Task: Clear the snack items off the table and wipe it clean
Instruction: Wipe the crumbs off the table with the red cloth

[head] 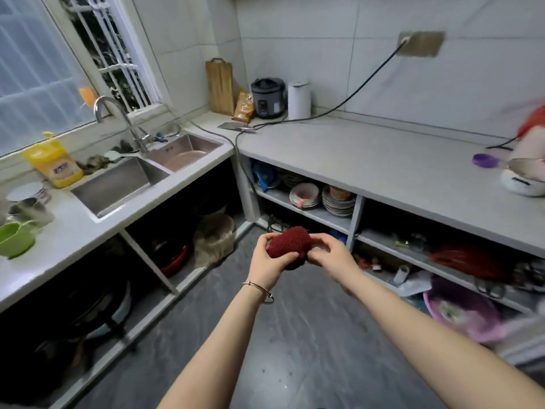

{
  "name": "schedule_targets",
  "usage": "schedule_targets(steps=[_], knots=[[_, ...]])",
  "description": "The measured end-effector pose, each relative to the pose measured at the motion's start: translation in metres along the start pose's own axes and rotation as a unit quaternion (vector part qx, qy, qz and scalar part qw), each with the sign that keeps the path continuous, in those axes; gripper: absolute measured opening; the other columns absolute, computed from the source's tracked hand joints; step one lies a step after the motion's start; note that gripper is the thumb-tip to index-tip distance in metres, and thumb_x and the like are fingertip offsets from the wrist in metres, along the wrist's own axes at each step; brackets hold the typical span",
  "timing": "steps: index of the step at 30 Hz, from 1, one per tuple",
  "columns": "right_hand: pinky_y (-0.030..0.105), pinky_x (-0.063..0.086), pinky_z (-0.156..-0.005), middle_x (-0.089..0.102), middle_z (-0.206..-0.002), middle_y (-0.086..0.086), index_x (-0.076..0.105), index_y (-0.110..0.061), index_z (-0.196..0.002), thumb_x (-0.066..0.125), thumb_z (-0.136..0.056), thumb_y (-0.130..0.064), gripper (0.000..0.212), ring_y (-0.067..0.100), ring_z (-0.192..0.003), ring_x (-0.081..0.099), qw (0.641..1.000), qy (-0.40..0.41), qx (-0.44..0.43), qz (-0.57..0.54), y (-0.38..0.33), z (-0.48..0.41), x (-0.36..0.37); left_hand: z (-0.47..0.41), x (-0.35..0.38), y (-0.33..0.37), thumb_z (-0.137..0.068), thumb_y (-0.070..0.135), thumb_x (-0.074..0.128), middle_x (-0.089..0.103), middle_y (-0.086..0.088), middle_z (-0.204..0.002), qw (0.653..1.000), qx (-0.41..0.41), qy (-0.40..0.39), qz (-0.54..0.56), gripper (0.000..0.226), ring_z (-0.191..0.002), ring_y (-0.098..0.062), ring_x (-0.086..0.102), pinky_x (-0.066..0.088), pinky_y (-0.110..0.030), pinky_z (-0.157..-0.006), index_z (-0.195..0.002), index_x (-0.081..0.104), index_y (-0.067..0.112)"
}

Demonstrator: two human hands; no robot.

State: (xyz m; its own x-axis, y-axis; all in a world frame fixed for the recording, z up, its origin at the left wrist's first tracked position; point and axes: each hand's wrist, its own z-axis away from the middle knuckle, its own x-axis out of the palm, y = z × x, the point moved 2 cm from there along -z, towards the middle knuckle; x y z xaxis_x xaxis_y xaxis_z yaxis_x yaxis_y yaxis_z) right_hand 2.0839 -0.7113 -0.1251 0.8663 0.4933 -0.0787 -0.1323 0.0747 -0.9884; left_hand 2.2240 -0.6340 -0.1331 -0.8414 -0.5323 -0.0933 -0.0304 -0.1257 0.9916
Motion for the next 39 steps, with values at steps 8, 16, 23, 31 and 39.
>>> schedule_targets(steps=[8, 16, 23, 31, 39], knots=[[0.013, 0.053, -0.062, 0.062, -0.094, 0.004, 0.057, -0.007, -0.112, 0.054, -0.088, 0.006, 0.028, 0.01, -0.079, 0.061, 0.99, 0.091, 0.053, -0.088, 0.015, -0.06, -0.071, -0.082, 0.085, 0.0, -0.054, 0.021, 0.081, 0.06, 0.001, -0.099, 0.995, -0.019, -0.096, -0.007, 0.06, -0.095, -0.018, 0.06, 0.053, -0.051, -0.088, -0.107, 0.055, 0.018], [0.013, 0.051, -0.061, 0.063, -0.1, 0.011, 0.058, -0.009, -0.112, 0.056, -0.087, 0.006, 0.03, 0.009, -0.081, 0.061, 0.986, 0.141, 0.029, -0.087, 0.017, -0.142, -0.18, -0.171, 0.203, 0.02, -0.067, 0.002, 0.081, 0.061, 0.0, -0.095, 0.99, -0.002, -0.141, -0.023, 0.051, -0.088, -0.012, 0.059, 0.052, -0.026, -0.081, -0.109, 0.054, 0.01], [0.031, 0.055, -0.08, 0.063, -0.102, 0.006, 0.061, -0.028, -0.097, 0.06, -0.086, -0.003, 0.027, 0.017, -0.091, 0.065, 0.983, 0.164, 0.036, -0.073, 0.013, -0.213, -0.285, -0.245, 0.309, 0.04, -0.067, 0.0, 0.08, 0.062, -0.004, -0.098, 0.984, 0.002, -0.176, -0.011, 0.047, -0.086, -0.011, 0.06, 0.052, -0.021, -0.079, -0.104, 0.056, 0.015], [0.031, 0.055, -0.078, 0.06, -0.105, -0.003, 0.061, -0.025, -0.099, 0.062, -0.085, -0.002, 0.027, 0.008, -0.091, 0.062, 0.968, 0.238, 0.045, -0.063, 0.026, -0.285, -0.358, -0.327, 0.396, 0.045, -0.069, 0.002, 0.079, 0.06, 0.002, -0.092, 0.972, 0.0, -0.234, -0.035, 0.052, -0.082, -0.011, 0.06, 0.052, -0.019, -0.069, -0.112, 0.053, 0.012], [0.035, 0.055, -0.084, 0.062, -0.109, 0.003, 0.061, -0.026, -0.099, 0.062, -0.086, -0.004, 0.026, 0.022, -0.097, 0.064, 0.951, 0.292, 0.071, -0.068, 0.042, -0.389, -0.419, -0.449, 0.477, 0.038, -0.069, 0.005, 0.08, 0.061, 0.0, -0.095, 0.947, -0.025, -0.315, -0.05, 0.054, -0.088, -0.019, 0.061, 0.056, -0.034, -0.078, -0.114, 0.053, 0.015]])
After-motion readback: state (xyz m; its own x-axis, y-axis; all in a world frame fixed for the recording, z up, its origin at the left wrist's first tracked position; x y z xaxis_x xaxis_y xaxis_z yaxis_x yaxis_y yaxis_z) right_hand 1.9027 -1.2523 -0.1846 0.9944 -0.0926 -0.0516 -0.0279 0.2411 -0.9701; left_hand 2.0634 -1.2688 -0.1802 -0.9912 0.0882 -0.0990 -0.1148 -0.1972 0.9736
